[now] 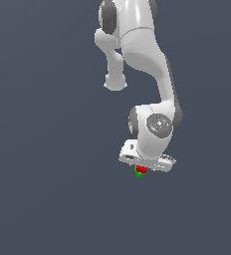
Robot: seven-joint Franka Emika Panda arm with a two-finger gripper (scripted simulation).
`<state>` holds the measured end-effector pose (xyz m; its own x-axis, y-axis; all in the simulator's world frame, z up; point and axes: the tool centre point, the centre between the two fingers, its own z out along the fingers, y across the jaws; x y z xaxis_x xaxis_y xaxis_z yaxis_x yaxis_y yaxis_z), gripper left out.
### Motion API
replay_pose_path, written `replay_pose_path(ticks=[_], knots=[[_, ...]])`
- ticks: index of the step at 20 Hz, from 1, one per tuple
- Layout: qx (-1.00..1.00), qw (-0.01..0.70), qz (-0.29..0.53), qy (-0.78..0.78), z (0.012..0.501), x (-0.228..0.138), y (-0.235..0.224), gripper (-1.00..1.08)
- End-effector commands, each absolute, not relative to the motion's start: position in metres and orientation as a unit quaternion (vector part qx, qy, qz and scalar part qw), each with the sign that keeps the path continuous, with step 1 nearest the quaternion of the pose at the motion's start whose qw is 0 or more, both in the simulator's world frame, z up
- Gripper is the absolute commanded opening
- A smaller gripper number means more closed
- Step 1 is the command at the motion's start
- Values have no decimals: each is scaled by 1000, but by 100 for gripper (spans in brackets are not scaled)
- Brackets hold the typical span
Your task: Stack the red cube on top of the green cube.
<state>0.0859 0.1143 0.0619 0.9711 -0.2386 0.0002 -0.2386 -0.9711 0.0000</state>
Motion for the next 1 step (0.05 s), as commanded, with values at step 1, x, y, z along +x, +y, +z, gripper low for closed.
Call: replay_pose_path(ticks=[1], knots=[[993, 0, 0, -120, 62, 86, 114, 100]])
